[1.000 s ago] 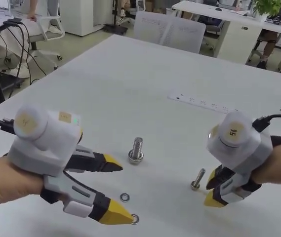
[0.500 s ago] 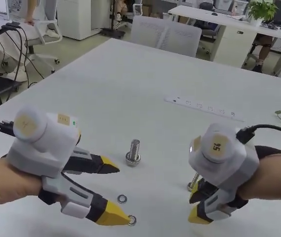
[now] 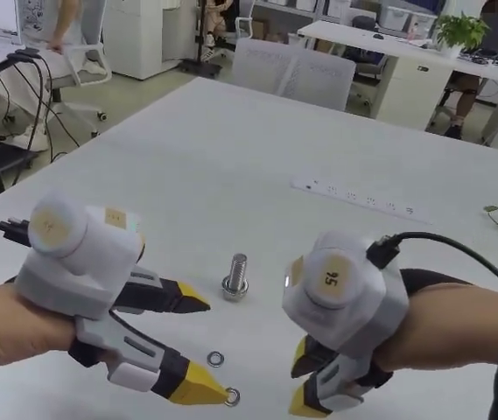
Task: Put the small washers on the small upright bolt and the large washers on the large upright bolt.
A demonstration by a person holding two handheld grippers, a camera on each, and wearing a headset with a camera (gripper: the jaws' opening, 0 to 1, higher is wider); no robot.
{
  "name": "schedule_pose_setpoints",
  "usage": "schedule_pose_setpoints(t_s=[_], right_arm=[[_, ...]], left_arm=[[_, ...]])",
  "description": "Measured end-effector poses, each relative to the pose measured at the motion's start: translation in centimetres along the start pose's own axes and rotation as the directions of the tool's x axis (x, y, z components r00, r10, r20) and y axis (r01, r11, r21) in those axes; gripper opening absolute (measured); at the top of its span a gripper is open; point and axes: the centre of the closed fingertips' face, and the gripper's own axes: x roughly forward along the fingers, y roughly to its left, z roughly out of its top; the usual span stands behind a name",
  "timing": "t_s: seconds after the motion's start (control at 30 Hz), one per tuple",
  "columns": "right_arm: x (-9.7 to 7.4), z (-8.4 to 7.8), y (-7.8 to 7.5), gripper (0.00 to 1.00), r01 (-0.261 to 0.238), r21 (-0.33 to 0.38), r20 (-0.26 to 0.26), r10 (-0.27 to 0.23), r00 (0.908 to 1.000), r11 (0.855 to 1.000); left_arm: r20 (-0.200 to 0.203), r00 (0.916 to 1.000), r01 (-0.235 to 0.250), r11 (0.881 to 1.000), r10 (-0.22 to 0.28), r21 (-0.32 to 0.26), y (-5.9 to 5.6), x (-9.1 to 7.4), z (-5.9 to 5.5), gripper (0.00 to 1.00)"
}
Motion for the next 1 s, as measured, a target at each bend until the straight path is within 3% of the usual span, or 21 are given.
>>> schedule_pose_setpoints(t_s=[0.37, 1.0], right_arm=[[1.9, 3.6, 0.1, 0.23, -0.027, -0.033, 0.039, 0.028, 0.9989, 0.999], [3.9, 4.1, 0.2, 0.22, -0.030, -0.079, -0.005, 0.030, 0.9996, 0.996]], left_arm=[[-0.009, 0.9999, -0.007, 1.000, 0.007, 0.010, 0.1, 0.0, -0.2, 0.67], [-0.007, 1.0000, -0.002, 1.000, 0.002, 0.001, 0.0, -0.1, -0.4, 0.67]])
